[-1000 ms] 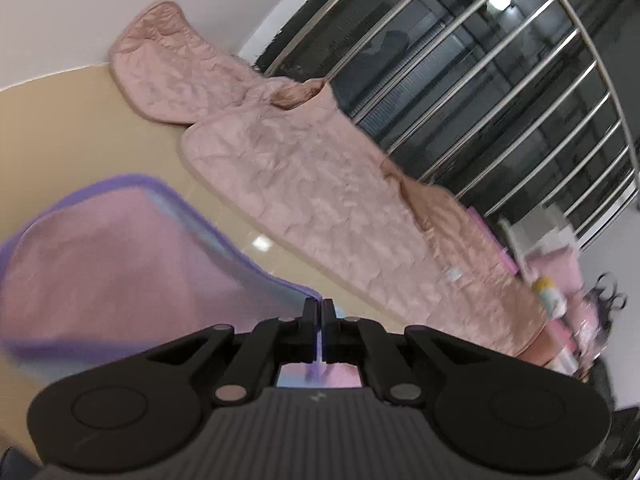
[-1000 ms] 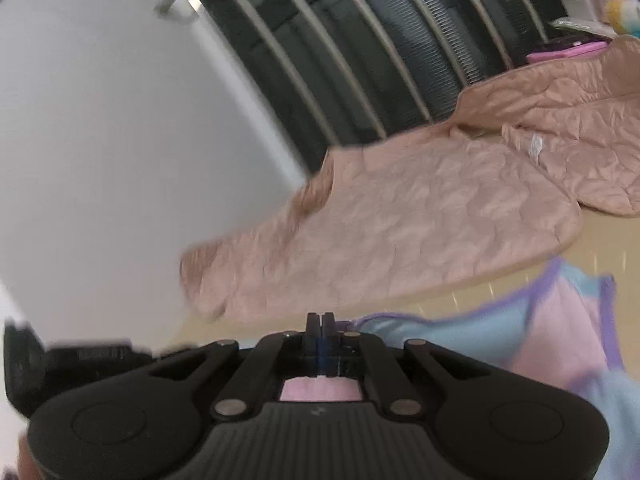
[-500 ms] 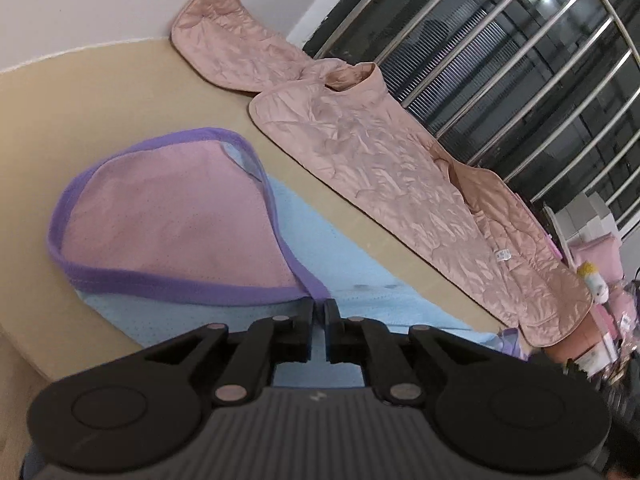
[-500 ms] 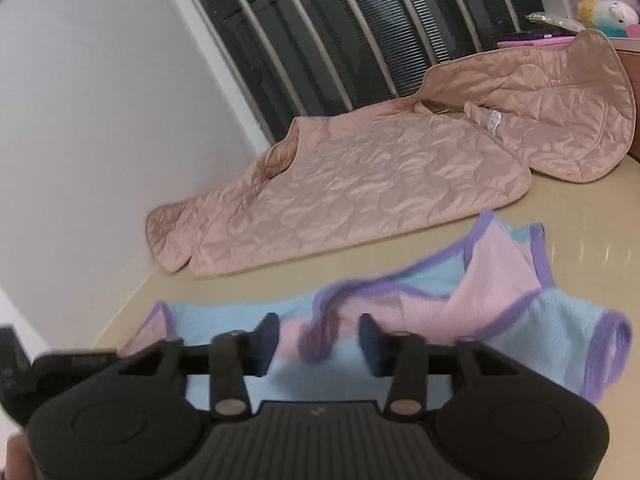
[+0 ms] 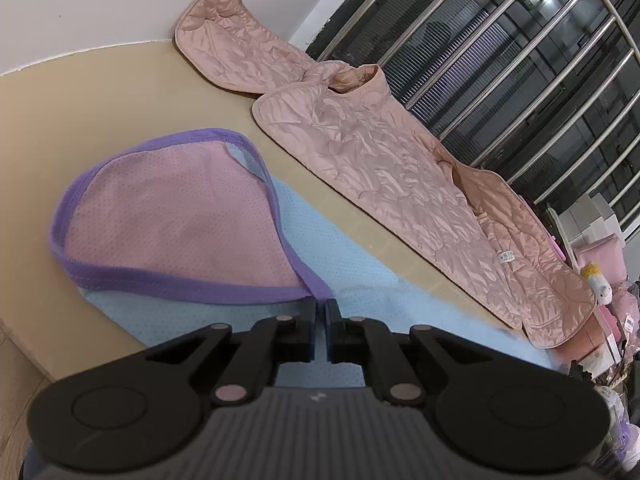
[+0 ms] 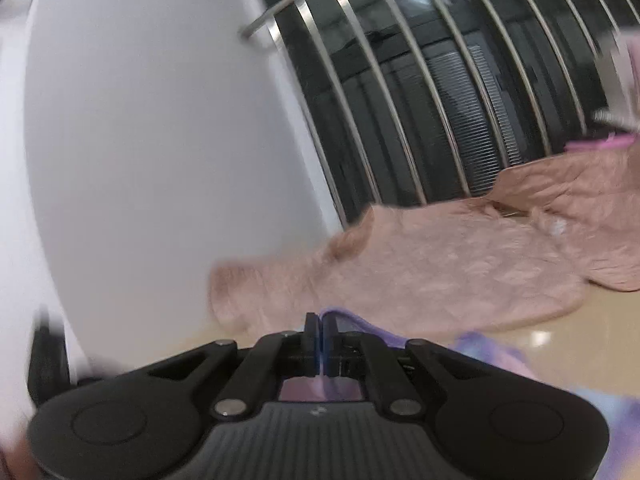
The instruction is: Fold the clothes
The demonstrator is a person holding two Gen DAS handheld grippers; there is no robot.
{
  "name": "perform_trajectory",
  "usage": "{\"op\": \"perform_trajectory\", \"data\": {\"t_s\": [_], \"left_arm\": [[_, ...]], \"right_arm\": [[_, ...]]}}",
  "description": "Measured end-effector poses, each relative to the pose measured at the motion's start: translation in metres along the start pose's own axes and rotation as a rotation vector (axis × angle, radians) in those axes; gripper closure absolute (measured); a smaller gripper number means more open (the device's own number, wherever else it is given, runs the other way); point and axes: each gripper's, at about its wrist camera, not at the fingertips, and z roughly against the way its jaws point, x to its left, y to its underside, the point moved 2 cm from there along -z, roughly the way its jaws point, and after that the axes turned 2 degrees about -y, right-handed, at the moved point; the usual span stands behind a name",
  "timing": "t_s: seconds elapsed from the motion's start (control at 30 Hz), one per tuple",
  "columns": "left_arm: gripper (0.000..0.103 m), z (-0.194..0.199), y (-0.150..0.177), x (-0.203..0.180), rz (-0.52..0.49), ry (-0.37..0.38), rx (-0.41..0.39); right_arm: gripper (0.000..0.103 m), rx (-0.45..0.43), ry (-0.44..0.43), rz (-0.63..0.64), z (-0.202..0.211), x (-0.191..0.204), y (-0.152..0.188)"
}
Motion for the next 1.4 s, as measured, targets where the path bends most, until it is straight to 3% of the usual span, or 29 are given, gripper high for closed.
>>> {"op": "perform_trajectory", "data": {"t_s": [0.1,0.17,0.23,0.3,0.33,0.47,0.5,0.53,0.57,0.6,0.63,0.73,0.77,0.9,0.97,1.07,1.13,1.2,1.3,1.4], "left_arm": [[0.098,0.001,0.000,0.000,-0.007,0.000,-0.001],[0.098,0.001,0.000,0.000,-0.012,0.001,-0.001],[0.098,0.001,0.000,0.002,-0.003,0.003,0.000],[0.098,0.001,0.000,0.002,-0.004,0.000,-0.001],[0.098,0.001,0.000,0.001,-0.006,-0.002,-0.001],[0.098,0.002,0.000,0.000,0.000,-0.006,0.004],[0.098,0.002,0.000,0.000,0.003,-0.005,0.006],[0.098,0.002,0.000,0.000,0.006,-0.005,0.007],[0.098,0.002,0.000,0.000,0.004,-0.007,0.008],[0.098,0.003,0.000,0.000,0.003,-0.008,0.010],[0.098,0.003,0.000,0.000,0.002,-0.009,0.011],[0.098,0.003,0.000,-0.001,0.005,-0.014,0.012],[0.098,0.003,0.000,-0.001,0.006,-0.015,0.012],[0.098,0.003,0.001,-0.003,0.008,-0.018,0.009],[0.098,0.003,0.002,-0.003,0.007,-0.018,0.009],[0.098,0.004,0.001,-0.002,0.010,-0.018,0.011],[0.098,0.004,0.002,-0.001,0.013,-0.016,0.009],[0.098,0.004,0.002,-0.001,0.014,-0.016,0.009],[0.097,0.004,0.002,-0.003,0.013,-0.019,0.009],[0.077,0.015,0.001,-0.008,-0.005,-0.004,-0.032]], "right_arm": [[0.094,0.181,0.104,0.068,-0.003,-0.001,0.026],[0.085,0.141,0.117,0.023,0.006,-0.009,0.018],[0.062,0.069,0.157,-0.036,0.010,-0.024,-0.004],[0.061,0.060,0.244,-0.056,-0.001,-0.041,-0.030],[0.061,0.099,0.276,-0.038,-0.016,-0.049,-0.039],[0.065,0.336,0.327,-0.002,-0.081,-0.080,-0.044],[0.090,0.394,0.332,-0.005,-0.096,-0.087,-0.043],[0.099,0.420,0.341,-0.011,-0.103,-0.090,-0.040],[0.100,0.431,0.350,-0.019,-0.106,-0.090,-0.037],[0.100,0.406,0.373,-0.024,-0.102,-0.090,-0.037],[0.100,0.322,0.409,-0.031,-0.088,-0.089,-0.039],[0.100,-0.091,0.451,-0.067,-0.016,-0.083,-0.041],[0.100,-0.140,0.478,-0.065,0.001,-0.078,-0.033],[0.095,-0.196,0.555,-0.120,0.050,-0.068,0.014],[0.093,-0.143,0.572,-0.128,0.056,-0.065,0.035],[0.087,-0.056,0.519,-0.110,0.064,-0.056,0.054],[0.064,-0.044,0.526,-0.085,0.068,-0.048,0.053],[0.056,-0.075,0.545,-0.106,0.076,-0.047,0.043],[0.054,-0.142,0.529,-0.164,0.085,-0.054,0.021],[0.056,-0.156,0.534,-0.207,0.076,-0.073,0.002]]}}
